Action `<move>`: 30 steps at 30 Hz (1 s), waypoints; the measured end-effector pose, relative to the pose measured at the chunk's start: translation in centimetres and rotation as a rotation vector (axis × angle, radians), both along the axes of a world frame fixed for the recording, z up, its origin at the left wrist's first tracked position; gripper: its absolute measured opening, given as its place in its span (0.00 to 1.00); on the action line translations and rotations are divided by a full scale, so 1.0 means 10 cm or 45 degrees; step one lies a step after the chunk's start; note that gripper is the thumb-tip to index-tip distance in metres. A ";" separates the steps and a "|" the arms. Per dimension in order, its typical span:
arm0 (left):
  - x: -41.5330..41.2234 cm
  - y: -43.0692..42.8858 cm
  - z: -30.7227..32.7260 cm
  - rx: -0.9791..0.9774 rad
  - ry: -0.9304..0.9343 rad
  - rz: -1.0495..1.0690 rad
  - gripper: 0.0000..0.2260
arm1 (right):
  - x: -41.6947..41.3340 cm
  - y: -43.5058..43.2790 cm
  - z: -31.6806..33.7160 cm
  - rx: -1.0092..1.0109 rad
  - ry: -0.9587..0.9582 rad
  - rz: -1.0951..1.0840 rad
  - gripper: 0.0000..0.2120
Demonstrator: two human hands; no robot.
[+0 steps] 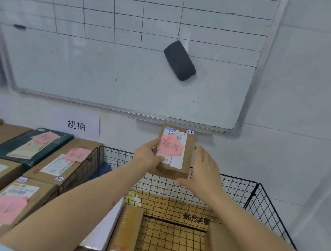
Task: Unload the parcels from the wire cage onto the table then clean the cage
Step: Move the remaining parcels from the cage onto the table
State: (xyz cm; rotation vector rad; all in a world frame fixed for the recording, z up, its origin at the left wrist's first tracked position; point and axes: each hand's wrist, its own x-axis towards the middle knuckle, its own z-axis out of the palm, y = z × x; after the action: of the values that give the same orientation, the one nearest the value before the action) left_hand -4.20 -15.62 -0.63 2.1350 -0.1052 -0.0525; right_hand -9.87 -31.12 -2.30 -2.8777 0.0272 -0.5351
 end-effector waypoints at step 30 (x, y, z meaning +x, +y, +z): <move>0.75 5.06 0.30 -0.204 0.123 0.145 0.30 | 0.77 4.37 0.66 -0.047 0.279 0.465 0.57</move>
State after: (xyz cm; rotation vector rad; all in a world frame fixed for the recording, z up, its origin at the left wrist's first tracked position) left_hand 3.29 34.96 2.38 1.9708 0.0664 -0.0774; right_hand -2.14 12.57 4.31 -2.8619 -0.4675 -0.1519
